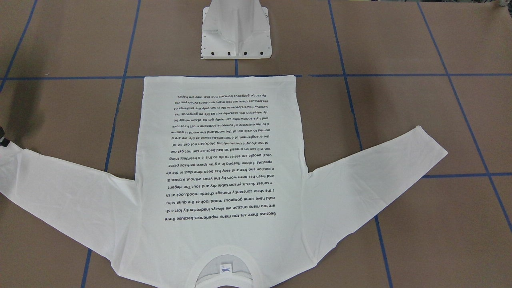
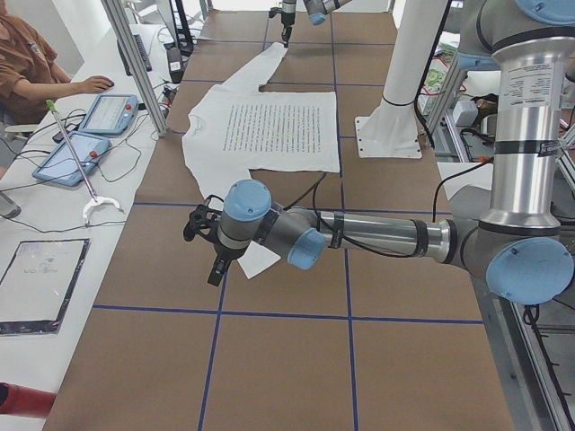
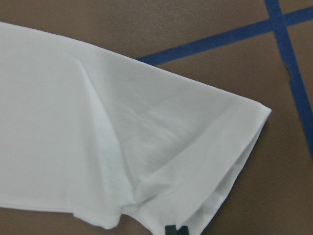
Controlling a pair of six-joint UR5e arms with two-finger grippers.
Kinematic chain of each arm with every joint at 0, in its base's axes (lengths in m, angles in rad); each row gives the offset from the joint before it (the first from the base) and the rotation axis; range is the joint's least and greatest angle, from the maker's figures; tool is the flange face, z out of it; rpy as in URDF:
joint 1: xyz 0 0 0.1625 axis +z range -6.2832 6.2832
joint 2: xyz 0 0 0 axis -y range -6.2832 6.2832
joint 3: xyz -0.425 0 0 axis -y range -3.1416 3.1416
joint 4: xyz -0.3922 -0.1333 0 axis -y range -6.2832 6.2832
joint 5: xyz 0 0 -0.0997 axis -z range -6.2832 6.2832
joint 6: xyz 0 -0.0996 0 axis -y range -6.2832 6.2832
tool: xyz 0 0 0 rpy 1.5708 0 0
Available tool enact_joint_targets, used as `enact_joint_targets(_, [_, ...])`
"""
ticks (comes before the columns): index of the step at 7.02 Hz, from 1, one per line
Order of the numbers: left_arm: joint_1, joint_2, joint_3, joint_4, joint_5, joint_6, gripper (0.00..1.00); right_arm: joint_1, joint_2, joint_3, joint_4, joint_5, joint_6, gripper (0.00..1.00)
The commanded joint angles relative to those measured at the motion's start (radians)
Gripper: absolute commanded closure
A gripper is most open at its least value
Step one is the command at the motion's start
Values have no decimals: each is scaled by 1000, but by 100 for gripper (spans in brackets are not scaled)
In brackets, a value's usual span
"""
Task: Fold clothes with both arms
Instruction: 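Grasp the sleeve cuff nearest the right gripper and lift it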
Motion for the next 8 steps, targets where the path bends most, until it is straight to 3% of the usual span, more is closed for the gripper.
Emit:
enact_joint_targets(1, [0, -1, 2, 0, 0, -5, 0, -1, 54, 89, -23, 0, 6, 100])
enact_joint_targets(2, [0, -1, 2, 0, 0, -6, 0, -1, 144, 121, -137, 5, 12, 100])
enact_joint_targets(3, [0, -1, 2, 0, -3, -6, 0, -6, 253, 178, -328, 2, 14, 100])
enact_joint_targets(4, [0, -1, 2, 0, -5, -5, 0, -67, 374, 201, -474, -18, 46, 100])
enact_joint_targets(5, [0, -1, 2, 0, -5, -3, 0, -160, 486, 189, -542, -110, 137, 100])
enact_joint_targets(8, [3, -6, 11, -2, -3, -3, 0, -308, 915, -91, -548, -193, 466, 100])
